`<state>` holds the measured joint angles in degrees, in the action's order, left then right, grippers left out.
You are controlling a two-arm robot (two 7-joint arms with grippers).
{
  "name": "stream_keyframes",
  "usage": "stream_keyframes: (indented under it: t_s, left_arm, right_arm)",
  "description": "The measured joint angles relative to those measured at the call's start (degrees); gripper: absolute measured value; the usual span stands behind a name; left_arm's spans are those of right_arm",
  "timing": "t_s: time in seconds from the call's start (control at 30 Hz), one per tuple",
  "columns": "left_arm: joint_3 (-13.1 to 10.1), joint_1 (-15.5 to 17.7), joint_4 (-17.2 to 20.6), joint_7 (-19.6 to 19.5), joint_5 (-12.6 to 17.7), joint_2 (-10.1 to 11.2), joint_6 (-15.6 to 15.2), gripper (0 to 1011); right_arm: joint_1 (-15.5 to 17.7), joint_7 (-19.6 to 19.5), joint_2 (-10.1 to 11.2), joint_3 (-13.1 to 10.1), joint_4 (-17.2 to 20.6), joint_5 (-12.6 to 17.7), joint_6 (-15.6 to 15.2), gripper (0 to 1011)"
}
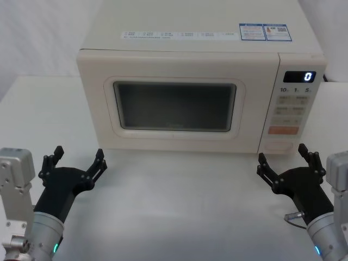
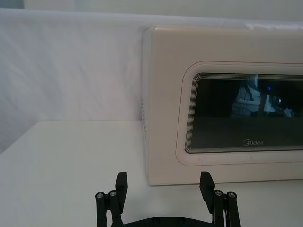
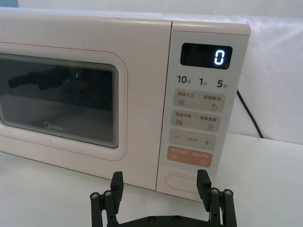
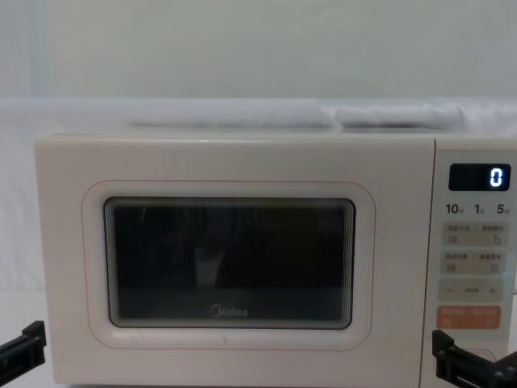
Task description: Press the button to open the microwave door with one hand; close the microwave door with the other hand.
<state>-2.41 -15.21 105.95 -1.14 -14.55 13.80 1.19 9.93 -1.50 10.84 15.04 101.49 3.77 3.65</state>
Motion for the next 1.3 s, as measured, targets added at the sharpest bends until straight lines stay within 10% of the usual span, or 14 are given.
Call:
stream_keyframes:
  t_s: [1.3]
  left_arm:
    - [0.0,0.0,0.0,0.0,0.0,0.0,0.0,1001]
  right_arm:
    - [0.0,0.0,0.0,0.0,0.0,0.0,0.0,942]
